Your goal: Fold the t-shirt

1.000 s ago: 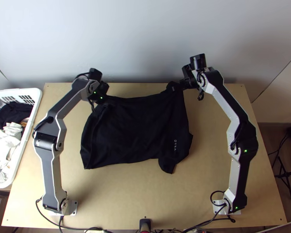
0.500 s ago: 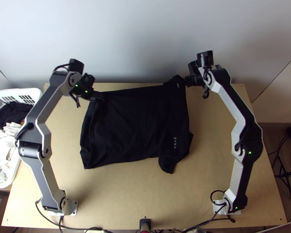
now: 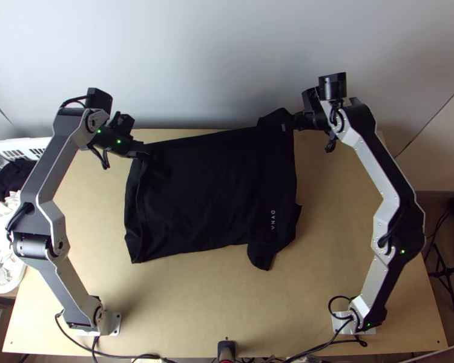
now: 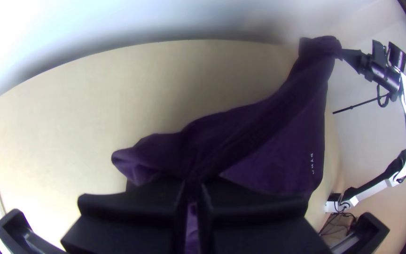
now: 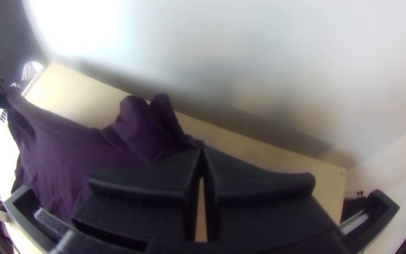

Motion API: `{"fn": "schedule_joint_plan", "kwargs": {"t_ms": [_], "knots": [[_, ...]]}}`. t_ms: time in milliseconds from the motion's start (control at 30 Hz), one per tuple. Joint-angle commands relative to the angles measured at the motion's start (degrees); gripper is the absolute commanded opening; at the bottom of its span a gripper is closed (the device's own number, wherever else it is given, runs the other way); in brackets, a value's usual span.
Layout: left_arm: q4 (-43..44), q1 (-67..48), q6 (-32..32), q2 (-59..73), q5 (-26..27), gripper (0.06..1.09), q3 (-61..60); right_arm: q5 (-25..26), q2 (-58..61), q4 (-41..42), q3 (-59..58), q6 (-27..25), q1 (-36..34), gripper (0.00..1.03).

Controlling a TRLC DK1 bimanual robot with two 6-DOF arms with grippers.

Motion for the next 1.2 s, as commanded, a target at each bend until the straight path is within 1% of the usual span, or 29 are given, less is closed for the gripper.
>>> {"fn": "schedule_joint_plan", "kwargs": {"t_ms": [0,400,767,833,967,1000,1100,1167], "knots": [[-0.7,0.8,0.6,-1.8,1.0,0.16,-3.0,0.0,-3.7,0.0,-1.8,0.0,-0.2,0.03],[1.6,4.3,0.5,-1.7,1.0,0.16,-4.9,0.0,-7.5,0.0,-4.5,0.1,0.3,0.03],[3.2,1.6,-0.7,-6.5,1.2,0.18,-3.5,0.0,-8.3,0.0,-3.8,-0.1,1.3,0.03],[3.1,1.2,-0.9,-7.1,1.2,0.22,-3.5,0.0,-8.4,0.0,-3.5,-0.1,1.3,0.03],[3.2,0.2,-1.0,-6.9,2.3,0.24,-5.1,0.0,-8.7,0.0,-3.7,0.0,1.3,0.03],[3.3,0.1,-0.9,-6.4,2.3,0.26,-5.4,0.0,-8.7,0.0,-3.7,0.0,1.4,0.03],[4.8,-0.9,-1.2,-4.6,2.3,0.39,-5.6,0.0,-8.7,0.0,-3.5,0.0,1.7,0.03],[7.9,-1.7,-1.7,-2.9,2.3,0.42,-5.5,0.0,-8.7,0.0,-3.5,0.0,2.0,0.03]]}}
